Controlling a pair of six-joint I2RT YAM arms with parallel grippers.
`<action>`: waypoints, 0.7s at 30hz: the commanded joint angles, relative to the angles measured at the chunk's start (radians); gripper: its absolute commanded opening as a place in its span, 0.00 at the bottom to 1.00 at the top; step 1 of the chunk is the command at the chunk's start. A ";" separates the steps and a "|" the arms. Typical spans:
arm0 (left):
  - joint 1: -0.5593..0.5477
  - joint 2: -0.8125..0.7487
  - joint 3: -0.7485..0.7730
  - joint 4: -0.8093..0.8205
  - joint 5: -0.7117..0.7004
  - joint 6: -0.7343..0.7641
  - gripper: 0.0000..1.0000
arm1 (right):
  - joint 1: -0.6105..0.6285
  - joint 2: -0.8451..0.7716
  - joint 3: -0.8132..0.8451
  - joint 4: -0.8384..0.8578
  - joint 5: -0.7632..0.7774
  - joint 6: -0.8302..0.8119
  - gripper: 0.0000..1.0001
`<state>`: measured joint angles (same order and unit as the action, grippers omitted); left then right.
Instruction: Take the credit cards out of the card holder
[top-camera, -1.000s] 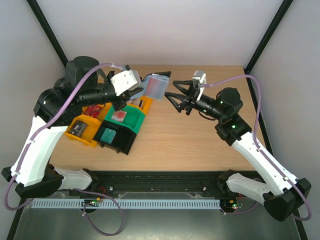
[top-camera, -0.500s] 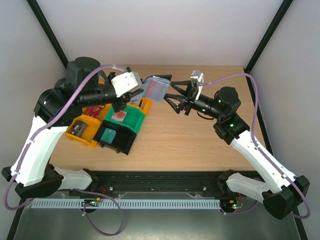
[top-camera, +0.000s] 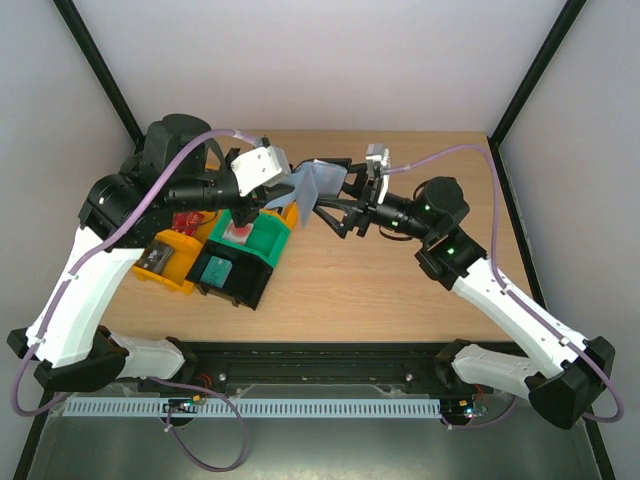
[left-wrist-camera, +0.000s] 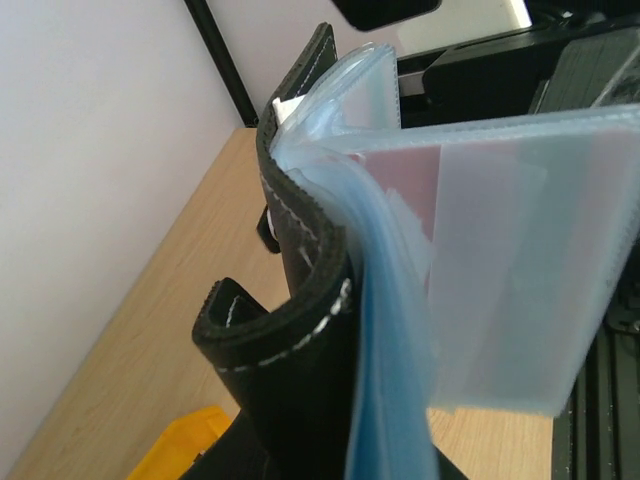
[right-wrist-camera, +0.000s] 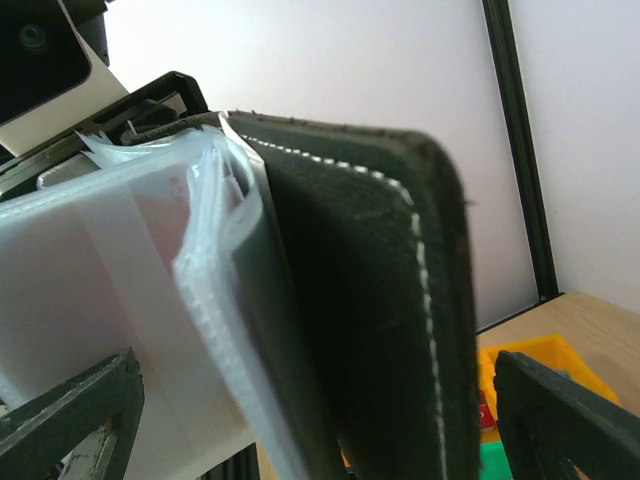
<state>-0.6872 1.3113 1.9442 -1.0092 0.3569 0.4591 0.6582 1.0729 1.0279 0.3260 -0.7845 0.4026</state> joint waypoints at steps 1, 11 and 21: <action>-0.006 0.006 -0.008 0.028 0.064 -0.029 0.02 | 0.029 0.026 0.045 0.056 0.046 0.001 0.93; -0.008 0.013 -0.027 0.012 0.182 -0.042 0.02 | 0.044 0.062 0.065 0.069 0.069 -0.006 0.90; -0.007 -0.006 -0.033 -0.013 0.220 -0.031 0.02 | 0.044 0.001 0.020 0.058 0.026 -0.033 0.43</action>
<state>-0.6853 1.3228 1.9224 -1.0103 0.5007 0.4259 0.7044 1.0889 1.0515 0.3538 -0.7540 0.3786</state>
